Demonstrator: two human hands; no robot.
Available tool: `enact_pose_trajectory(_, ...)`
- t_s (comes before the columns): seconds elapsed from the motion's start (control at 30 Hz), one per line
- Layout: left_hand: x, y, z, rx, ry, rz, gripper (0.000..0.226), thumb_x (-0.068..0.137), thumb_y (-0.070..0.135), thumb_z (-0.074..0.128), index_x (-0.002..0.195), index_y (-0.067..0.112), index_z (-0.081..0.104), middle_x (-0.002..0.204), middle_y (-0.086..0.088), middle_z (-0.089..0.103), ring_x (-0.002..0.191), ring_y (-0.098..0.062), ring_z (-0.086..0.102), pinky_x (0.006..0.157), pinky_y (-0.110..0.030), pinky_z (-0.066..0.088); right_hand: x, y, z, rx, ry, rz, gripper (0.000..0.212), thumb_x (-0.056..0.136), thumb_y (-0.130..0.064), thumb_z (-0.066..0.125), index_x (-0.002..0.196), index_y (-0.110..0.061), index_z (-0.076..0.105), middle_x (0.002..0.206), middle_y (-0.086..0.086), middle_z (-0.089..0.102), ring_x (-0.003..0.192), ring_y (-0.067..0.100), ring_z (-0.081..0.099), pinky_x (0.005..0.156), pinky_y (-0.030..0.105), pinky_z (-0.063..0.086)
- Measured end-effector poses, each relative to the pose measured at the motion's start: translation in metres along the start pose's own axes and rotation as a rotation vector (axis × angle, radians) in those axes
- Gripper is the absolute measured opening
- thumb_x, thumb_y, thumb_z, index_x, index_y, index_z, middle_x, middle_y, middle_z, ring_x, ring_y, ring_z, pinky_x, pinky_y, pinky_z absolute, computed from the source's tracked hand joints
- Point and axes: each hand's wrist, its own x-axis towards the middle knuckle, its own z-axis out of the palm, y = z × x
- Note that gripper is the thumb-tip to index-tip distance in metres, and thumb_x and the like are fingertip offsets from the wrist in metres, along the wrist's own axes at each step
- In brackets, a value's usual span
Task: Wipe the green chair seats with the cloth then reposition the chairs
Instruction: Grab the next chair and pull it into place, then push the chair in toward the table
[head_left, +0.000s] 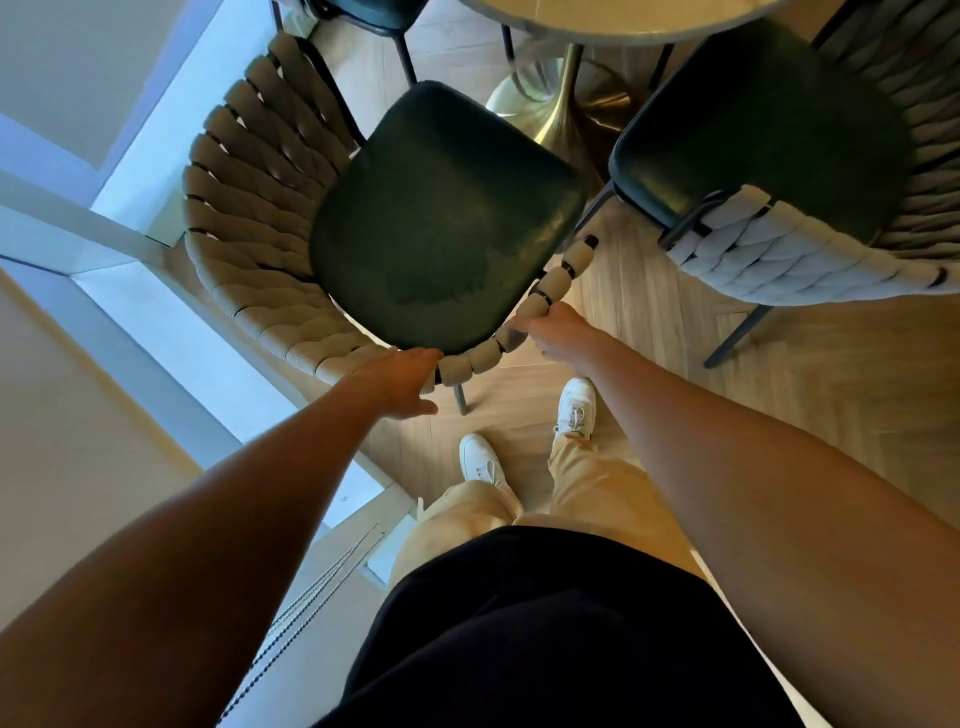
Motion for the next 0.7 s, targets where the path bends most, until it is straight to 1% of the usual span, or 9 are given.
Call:
enact_pose_trajectory(0.07,-0.001,0.015,-0.013,-0.045,0.022,0.01,0.061,0.088,0.043,0.076,0.139,0.023,0.049,0.131,-0.001,0.062,0.108,-0.02,0.06,0.096,-0.035,0.046,-0.021,0.001,-0.01,-0.139,0.038,-0.091,0.047,0.1,-0.046,0.053,0.136,-0.016,0.048,0.118,0.006,0.057,0.104,0.021,0.055,0.087,0.04,0.045)
enact_pose_trajectory(0.13,0.002,0.03,-0.028,-0.111,0.06,0.028,0.052,0.088,0.042,0.075,0.132,0.024,0.052,0.126,-0.002,0.063,0.101,-0.017,0.058,0.094,-0.036,0.048,-0.039,0.004,-0.021,-0.172,0.072,-0.129,0.054,0.103,-0.047,0.048,0.148,-0.018,0.04,0.133,0.009,0.053,0.12,0.027,0.053,0.097,0.042,0.044)
enact_pose_trajectory(0.2,0.006,0.047,-0.043,-0.161,0.098,0.034,0.047,0.091,0.044,0.072,0.13,0.025,0.054,0.123,0.0,0.064,0.099,-0.016,0.058,0.091,-0.037,0.052,-0.052,0.009,-0.034,-0.172,0.103,-0.127,0.061,0.102,-0.049,0.049,0.153,-0.021,0.034,0.149,0.008,0.047,0.133,0.03,0.048,0.104,0.043,0.042)
enact_pose_trajectory(0.33,0.02,0.079,-0.068,-0.224,0.088,0.081,0.041,0.092,0.053,0.063,0.127,0.034,0.055,0.112,0.008,0.067,0.095,-0.015,0.065,0.094,-0.044,0.055,-0.075,0.023,-0.061,-0.266,0.159,-0.124,0.068,0.097,-0.054,0.052,0.155,-0.025,0.031,0.157,0.009,0.041,0.138,0.031,0.045,0.108,0.046,0.042)
enact_pose_trajectory(0.4,0.031,0.094,-0.08,-0.172,0.077,0.121,0.037,0.092,0.051,0.062,0.125,0.033,0.057,0.109,0.007,0.068,0.091,-0.016,0.066,0.092,-0.044,0.055,-0.085,0.03,-0.075,-0.301,0.198,-0.126,0.067,0.097,-0.054,0.052,0.155,-0.026,0.031,0.157,0.008,0.04,0.138,0.031,0.044,0.107,0.046,0.042)
enact_pose_trajectory(0.5,0.046,0.118,-0.098,0.015,0.102,0.21,0.035,0.093,0.044,0.062,0.123,0.024,0.056,0.112,0.001,0.068,0.086,-0.017,0.064,0.085,-0.041,0.058,-0.096,0.043,-0.096,-0.336,0.252,-0.122,0.068,0.098,-0.053,0.051,0.155,-0.022,0.03,0.154,0.01,0.041,0.134,0.031,0.046,0.101,0.043,0.044)
enact_pose_trajectory(0.57,0.057,0.134,-0.106,0.106,0.116,0.257,0.044,0.094,0.046,0.062,0.13,0.023,0.052,0.12,-0.004,0.066,0.093,-0.021,0.065,0.087,-0.043,0.057,-0.1,0.053,-0.112,-0.333,0.275,-0.117,0.072,0.097,-0.053,0.051,0.156,-0.02,0.028,0.155,0.01,0.04,0.135,0.03,0.047,0.104,0.043,0.044)
enact_pose_trajectory(0.63,0.068,0.151,-0.112,0.159,0.111,0.303,0.059,0.096,0.047,0.062,0.145,0.019,0.044,0.136,-0.009,0.059,0.111,-0.027,0.063,0.098,-0.048,0.054,-0.101,0.06,-0.13,-0.328,0.304,-0.114,0.073,0.096,-0.053,0.052,0.157,-0.02,0.027,0.156,0.01,0.04,0.134,0.03,0.049,0.106,0.046,0.044)
enact_pose_trajectory(0.7,0.078,0.171,-0.119,0.194,0.11,0.328,0.068,0.098,0.045,0.061,0.155,0.018,0.033,0.149,-0.011,0.05,0.129,-0.032,0.054,0.108,-0.05,0.047,-0.101,0.067,-0.151,-0.34,0.332,-0.121,0.071,0.097,-0.049,0.052,0.156,-0.019,0.028,0.157,0.01,0.039,0.135,0.03,0.048,0.103,0.044,0.045)
